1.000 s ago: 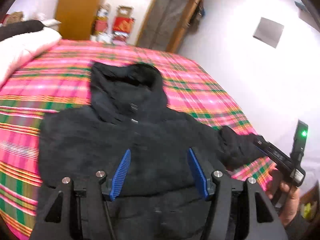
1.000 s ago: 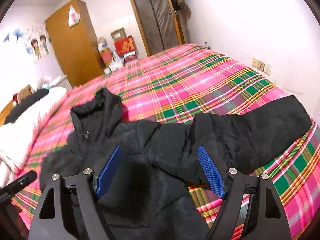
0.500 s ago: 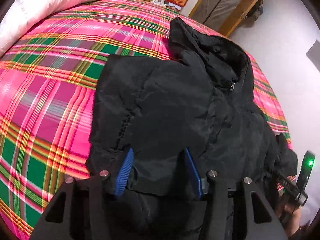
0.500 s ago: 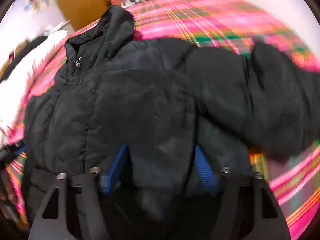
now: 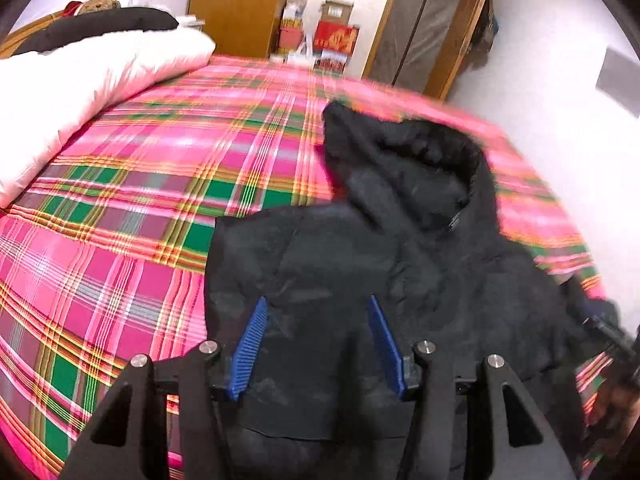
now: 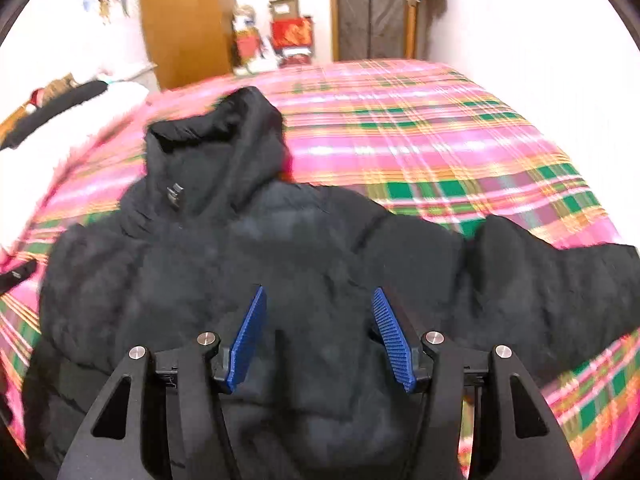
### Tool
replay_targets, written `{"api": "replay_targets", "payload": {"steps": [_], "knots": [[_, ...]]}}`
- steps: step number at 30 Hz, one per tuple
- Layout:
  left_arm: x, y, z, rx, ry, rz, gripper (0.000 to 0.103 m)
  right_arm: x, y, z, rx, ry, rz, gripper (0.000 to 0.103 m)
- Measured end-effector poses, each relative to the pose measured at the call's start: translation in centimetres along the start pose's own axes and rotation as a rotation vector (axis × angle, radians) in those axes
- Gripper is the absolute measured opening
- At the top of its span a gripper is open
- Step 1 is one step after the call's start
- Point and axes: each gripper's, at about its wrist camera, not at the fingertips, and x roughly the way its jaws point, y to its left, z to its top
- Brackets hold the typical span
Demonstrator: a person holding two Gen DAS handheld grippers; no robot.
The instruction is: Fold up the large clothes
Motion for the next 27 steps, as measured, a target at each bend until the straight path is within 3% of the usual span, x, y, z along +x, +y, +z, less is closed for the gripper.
{"api": "replay_targets", "payload": {"steps": [3,6,12,15,21,26,27], "knots": [[4.0,1.4,-1.2,-0.047,0.146,0.017,0.055,3.9,0.6,-1.7,-0.022,0.13,0.024,0.057],[4.7,2.1,-1.4,-0.082,0.15,-0.007,0.056,5.2,0.2,-2.9,-0.044,0.151,0.04,0.057],[5.1,1.9,-2.1,-0.06,0.131,-0.01,0.057,6.2,-0.3,-2.4,-0.04,0.18,0.083,0.057],[3.9,1.6,-1.9,-0.08,0.126,0.008,0.055,3.4,-1.2,-2.6,0.022,0.192,0.086,0.057],[-2.7,-2.1,-3.6,0.032,0.005,-0.012,0.051,-5.5,-4.9,-4.1,0.118,0.072,0.054,0.059],[-6.0,-4.2,-6.3,0.056,-0.005,-0.061,0.051,-9.3,-9.5,-6.1,0.254,0.046,0.021,0.059],[-6.2,-4.6,-6.6,0.061,-0.004,-0.07,0.051,-9.7,-10.7,-6.5,0.285,0.05,0.014,0.063]]}}
